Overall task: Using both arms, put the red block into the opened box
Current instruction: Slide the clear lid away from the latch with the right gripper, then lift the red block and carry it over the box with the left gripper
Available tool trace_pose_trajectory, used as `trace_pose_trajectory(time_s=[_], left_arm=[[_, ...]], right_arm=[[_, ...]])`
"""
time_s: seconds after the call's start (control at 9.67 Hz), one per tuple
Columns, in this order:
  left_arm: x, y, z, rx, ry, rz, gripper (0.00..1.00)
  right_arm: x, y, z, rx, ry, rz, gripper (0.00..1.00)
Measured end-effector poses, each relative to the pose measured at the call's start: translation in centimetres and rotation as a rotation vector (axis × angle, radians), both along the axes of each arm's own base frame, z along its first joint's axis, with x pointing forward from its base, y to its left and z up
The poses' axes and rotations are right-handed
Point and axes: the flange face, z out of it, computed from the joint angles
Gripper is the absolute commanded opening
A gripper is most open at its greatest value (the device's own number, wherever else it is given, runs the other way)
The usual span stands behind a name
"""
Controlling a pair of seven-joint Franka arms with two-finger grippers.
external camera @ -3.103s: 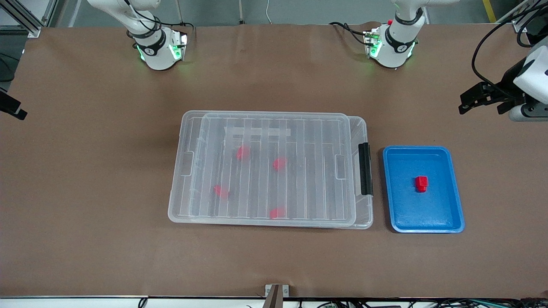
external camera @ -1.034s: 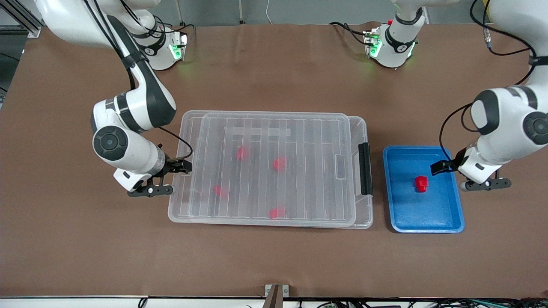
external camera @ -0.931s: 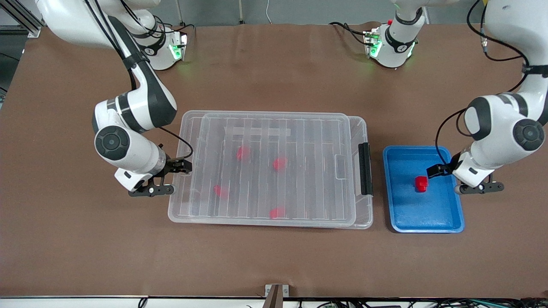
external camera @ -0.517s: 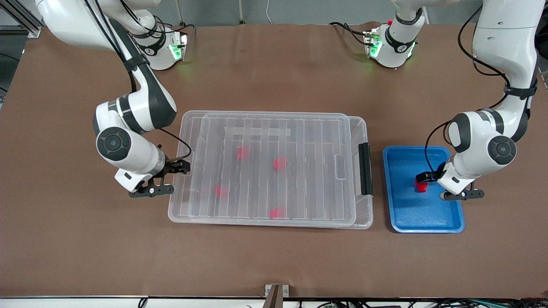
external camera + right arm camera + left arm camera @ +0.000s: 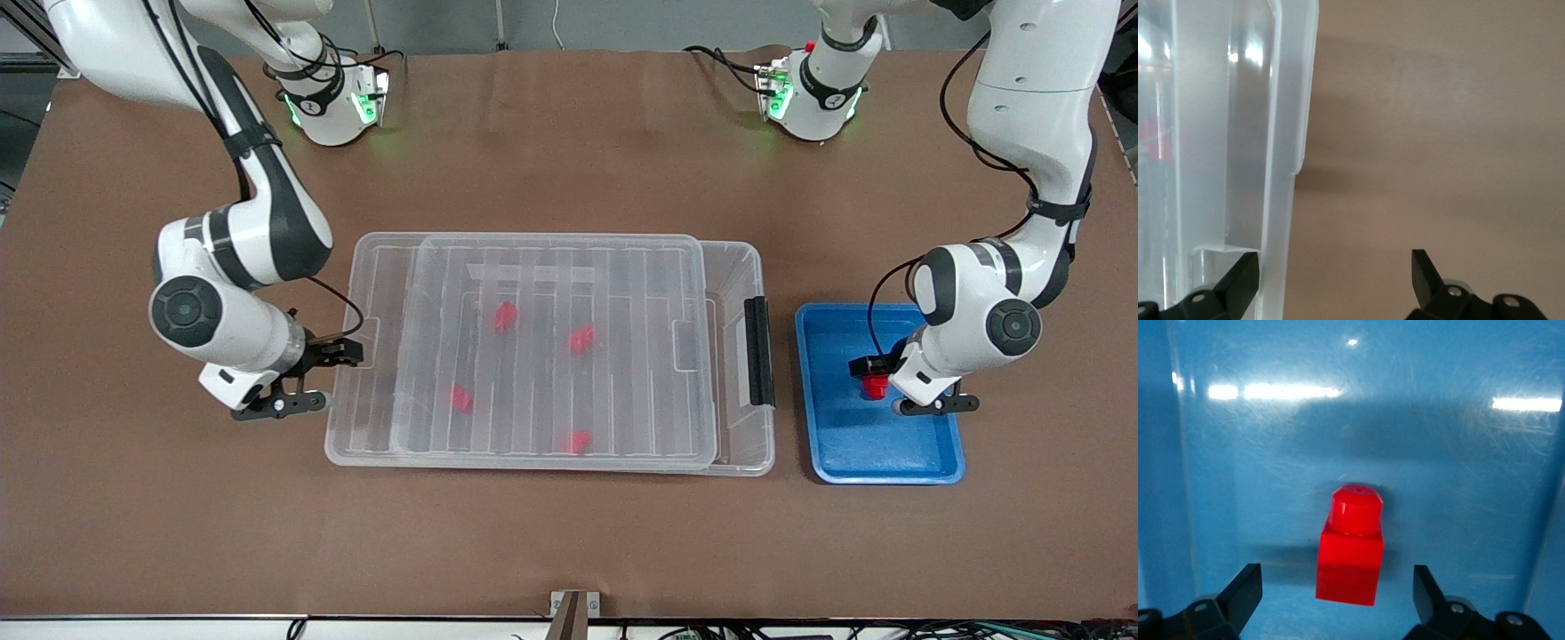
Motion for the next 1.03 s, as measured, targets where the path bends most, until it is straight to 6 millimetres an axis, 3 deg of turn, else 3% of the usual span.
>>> trace_pose_trajectory(time_s=[0.1, 0.21, 0.52, 0.62, 0.83, 1.03], left_arm=[[0.0, -0.1, -0.1, 0.000, 0.001, -0.002, 0.18], [0.0, -0.1, -0.1, 0.000, 0.001, -0.002, 0.01], [0.8, 0.0, 0.8, 0.001, -0.032, 0.000, 0.00], [1.6, 0.1, 2.6, 0.001, -0.069, 0.001, 0.00], [3.0, -0.4, 9.3, -0.005, -0.181, -0.007, 0.00], [2.6, -3.4, 16.4, -0.032, -0.219, -0.038, 0.00]], right_arm=[[0.4, -2.1, 0.2, -0.006, 0.001, 0.012, 1.00], [0.6, -3.9, 0.6, -0.012, 0.001, 0.025, 1.00], [1.3, -7.5, 1.4, -0.025, -0.004, 0.074, 1.00], [1.3, -8.0, 1.5, -0.027, -0.004, 0.081, 1.00], [1.4, -8.1, 1.6, -0.027, -0.005, 0.083, 1.00], [1.6, -8.2, 2.9, -0.028, 0.000, 0.070, 1.00]])
